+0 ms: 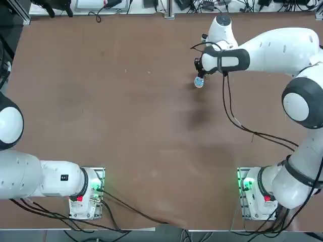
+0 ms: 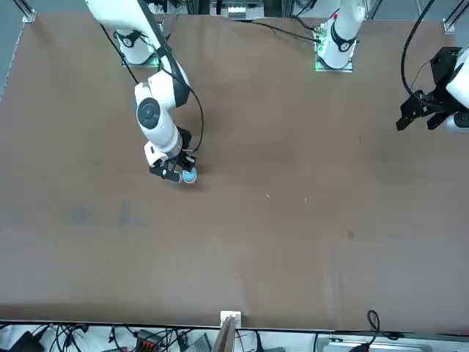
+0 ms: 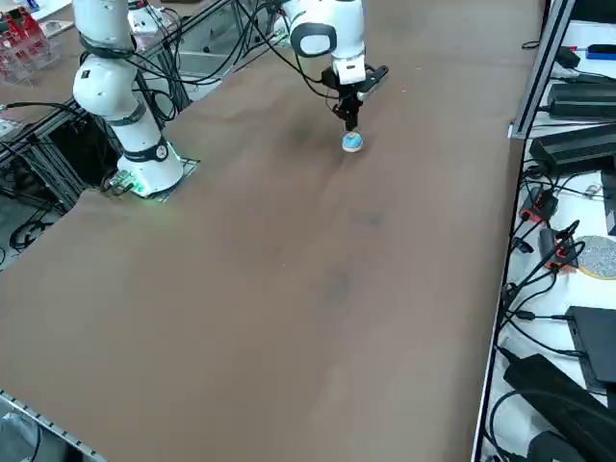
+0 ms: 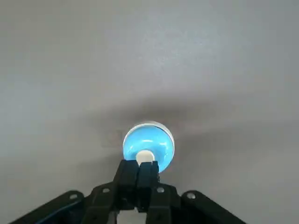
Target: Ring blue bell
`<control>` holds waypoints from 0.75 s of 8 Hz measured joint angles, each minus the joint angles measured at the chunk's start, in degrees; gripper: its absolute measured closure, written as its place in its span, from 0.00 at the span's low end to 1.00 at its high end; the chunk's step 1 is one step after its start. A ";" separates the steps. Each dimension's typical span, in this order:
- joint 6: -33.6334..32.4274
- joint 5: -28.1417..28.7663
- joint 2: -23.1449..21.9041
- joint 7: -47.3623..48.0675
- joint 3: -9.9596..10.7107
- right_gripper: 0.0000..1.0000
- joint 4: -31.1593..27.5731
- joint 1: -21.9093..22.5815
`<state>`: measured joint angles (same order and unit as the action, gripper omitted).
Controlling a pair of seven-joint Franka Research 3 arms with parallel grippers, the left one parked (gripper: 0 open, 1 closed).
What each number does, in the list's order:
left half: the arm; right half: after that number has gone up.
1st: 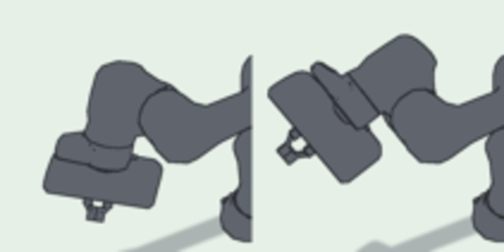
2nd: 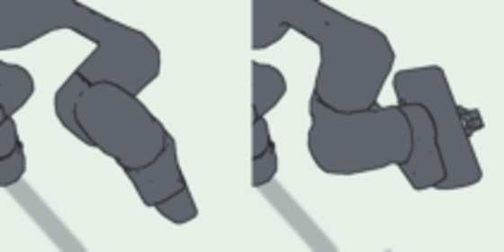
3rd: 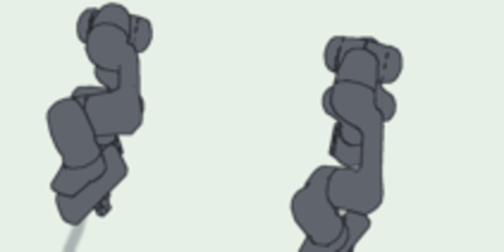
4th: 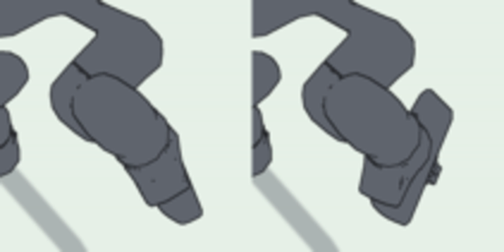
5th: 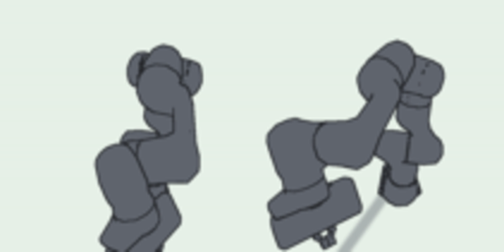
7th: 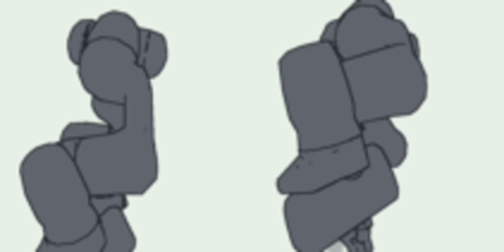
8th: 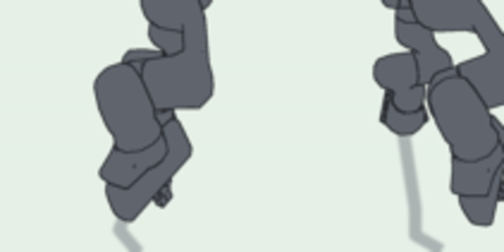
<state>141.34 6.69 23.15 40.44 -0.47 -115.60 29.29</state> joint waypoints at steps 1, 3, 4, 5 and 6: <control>0.47 0.00 0.22 0.00 0.00 0.99 -0.05 0.02; 2.93 0.00 1.62 0.16 0.00 0.99 -0.30 0.10; 3.92 0.00 2.51 0.20 0.00 0.99 -0.40 0.16; 4.24 -0.13 2.55 0.24 0.05 0.99 -0.35 0.20; 4.26 -0.13 2.58 0.26 0.05 0.99 -0.36 0.35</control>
<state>145.60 6.56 25.73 40.70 -0.42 -115.96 29.63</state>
